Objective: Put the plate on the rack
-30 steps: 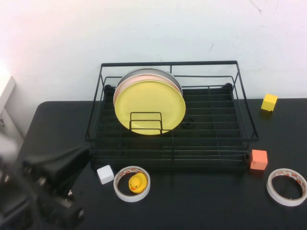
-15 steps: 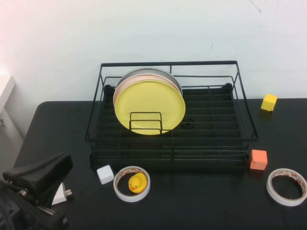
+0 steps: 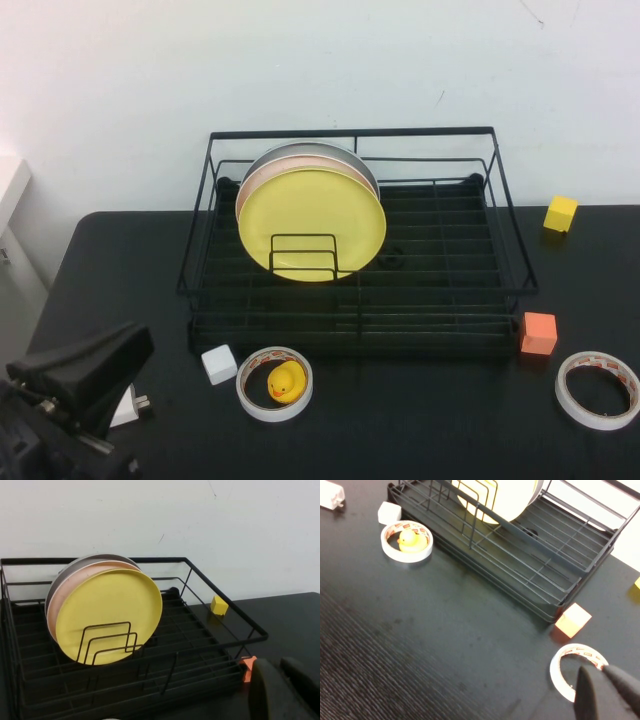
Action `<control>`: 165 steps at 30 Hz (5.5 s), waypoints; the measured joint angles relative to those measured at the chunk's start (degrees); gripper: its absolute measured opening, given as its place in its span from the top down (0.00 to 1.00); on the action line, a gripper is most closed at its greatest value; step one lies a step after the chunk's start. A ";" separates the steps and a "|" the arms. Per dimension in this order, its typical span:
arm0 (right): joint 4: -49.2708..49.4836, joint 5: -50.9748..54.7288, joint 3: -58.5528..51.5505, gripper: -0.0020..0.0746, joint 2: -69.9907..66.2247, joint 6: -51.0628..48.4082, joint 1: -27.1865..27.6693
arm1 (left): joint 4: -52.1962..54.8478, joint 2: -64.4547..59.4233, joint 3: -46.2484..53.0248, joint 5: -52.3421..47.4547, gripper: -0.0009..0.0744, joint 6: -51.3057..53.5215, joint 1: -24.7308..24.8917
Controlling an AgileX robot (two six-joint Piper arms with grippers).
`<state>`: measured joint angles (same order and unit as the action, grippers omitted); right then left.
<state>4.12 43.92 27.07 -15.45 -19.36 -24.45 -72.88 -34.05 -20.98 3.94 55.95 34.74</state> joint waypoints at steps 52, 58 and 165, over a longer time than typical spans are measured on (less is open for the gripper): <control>0.15 -0.10 0.00 0.97 0.00 0.14 0.00 | 67.43 34.60 22.17 -20.52 0.98 -64.73 -26.34; 0.15 -0.10 0.00 0.97 0.00 0.14 0.00 | 67.43 34.60 22.06 -21.38 0.98 -63.89 -26.34; 0.59 -27.04 -28.54 0.97 16.27 1.36 26.12 | 67.63 34.71 22.06 -21.82 0.98 -58.60 -26.42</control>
<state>4.71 16.88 -1.46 0.82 -18.00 1.67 -5.24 0.66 1.09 -17.87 -2.65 8.32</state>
